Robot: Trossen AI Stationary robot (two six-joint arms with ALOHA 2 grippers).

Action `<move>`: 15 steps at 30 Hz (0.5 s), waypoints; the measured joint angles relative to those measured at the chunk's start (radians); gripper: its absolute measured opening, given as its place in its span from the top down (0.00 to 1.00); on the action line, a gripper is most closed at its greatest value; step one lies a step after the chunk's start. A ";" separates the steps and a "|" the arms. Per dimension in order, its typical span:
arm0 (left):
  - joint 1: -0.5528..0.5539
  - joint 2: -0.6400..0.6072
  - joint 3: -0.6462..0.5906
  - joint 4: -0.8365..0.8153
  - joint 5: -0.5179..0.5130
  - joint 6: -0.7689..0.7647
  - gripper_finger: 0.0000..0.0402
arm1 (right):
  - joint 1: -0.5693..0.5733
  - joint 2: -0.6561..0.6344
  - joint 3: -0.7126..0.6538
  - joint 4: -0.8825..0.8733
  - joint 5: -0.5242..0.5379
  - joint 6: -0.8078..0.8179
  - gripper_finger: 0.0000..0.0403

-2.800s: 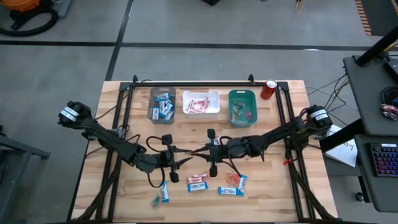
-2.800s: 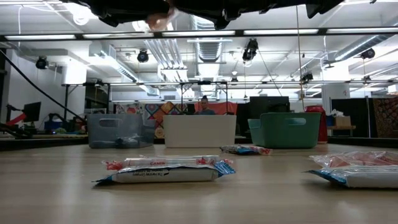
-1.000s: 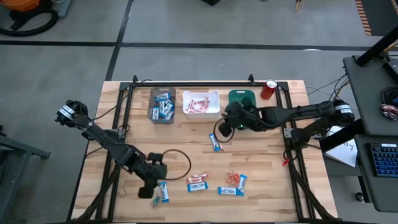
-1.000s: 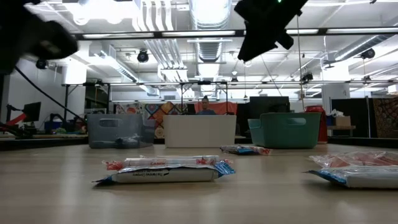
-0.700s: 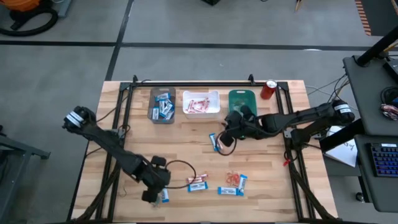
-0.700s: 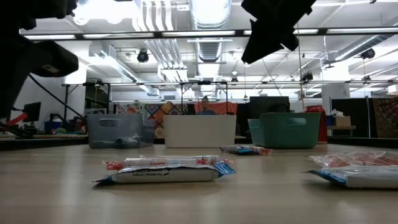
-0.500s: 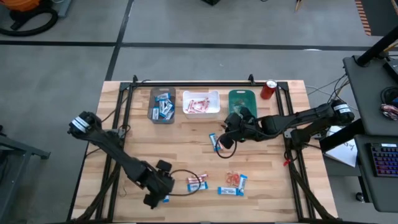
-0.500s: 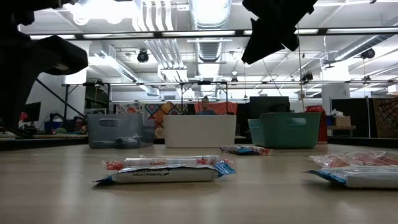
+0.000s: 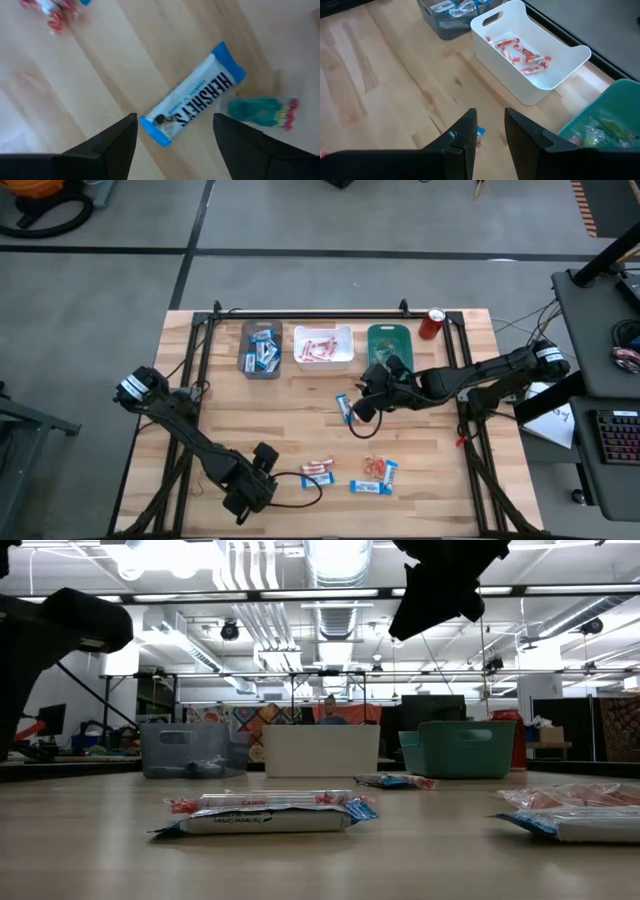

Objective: Sort candy
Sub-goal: Put the white chocolate into the gray bin

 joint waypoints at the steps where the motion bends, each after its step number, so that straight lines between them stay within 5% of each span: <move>1: 0.000 0.002 0.000 0.001 -0.008 0.014 0.40 | 0.003 0.001 0.000 0.001 0.000 0.000 0.77; 15: 0.003 0.006 -0.097 0.138 -0.025 0.179 0.40 | 0.054 0.004 -0.001 0.002 0.007 0.044 0.77</move>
